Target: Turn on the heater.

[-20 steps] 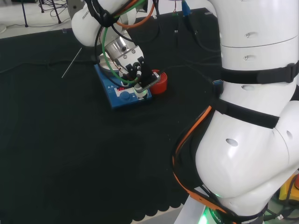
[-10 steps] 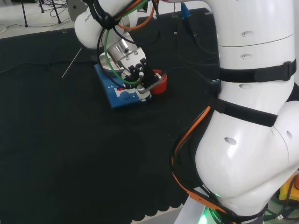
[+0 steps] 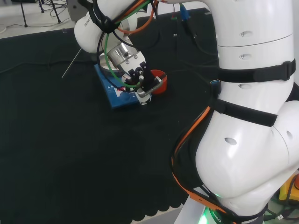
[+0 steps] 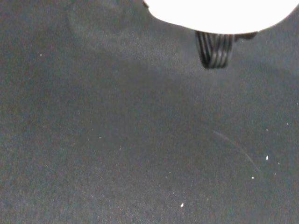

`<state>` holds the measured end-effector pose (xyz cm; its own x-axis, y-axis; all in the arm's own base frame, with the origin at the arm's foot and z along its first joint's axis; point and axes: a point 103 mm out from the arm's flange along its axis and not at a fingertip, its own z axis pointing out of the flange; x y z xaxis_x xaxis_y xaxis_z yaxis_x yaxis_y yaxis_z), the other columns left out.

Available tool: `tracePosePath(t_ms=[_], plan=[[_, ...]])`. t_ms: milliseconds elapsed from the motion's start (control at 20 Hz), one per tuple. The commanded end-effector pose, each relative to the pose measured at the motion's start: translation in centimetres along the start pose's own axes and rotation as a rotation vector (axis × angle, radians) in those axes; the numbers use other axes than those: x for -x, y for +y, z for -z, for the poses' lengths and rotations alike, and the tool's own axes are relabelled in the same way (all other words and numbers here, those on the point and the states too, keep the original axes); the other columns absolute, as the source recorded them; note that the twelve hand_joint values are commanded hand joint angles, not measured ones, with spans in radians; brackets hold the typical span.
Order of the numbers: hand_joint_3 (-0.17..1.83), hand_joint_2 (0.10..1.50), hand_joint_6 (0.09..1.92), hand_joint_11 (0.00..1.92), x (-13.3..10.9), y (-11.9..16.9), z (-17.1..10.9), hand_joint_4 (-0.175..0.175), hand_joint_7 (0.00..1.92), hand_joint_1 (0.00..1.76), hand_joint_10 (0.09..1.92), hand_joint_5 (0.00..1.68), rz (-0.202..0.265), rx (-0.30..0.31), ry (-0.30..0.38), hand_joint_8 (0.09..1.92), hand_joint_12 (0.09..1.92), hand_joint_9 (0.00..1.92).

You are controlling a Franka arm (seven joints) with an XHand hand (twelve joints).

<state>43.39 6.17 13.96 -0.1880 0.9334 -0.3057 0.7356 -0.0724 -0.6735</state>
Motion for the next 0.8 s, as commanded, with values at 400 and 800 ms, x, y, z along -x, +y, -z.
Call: tracePosePath(t_ms=[400, 800], plan=[[1.4, 0.48, 0.09, 1.65, -0.7, 0.0, -0.4, -0.014, 1.65, 1.55, 1.77, 0.29, -0.002, 0.002, -0.007, 1.92, 1.61, 1.79], [1.4, 0.48, 0.09, 1.65, 0.0, 0.1, 0.5, -0.015, 1.65, 1.55, 1.77, 0.3, 0.012, -0.006, 0.015, 1.92, 1.61, 1.79]])
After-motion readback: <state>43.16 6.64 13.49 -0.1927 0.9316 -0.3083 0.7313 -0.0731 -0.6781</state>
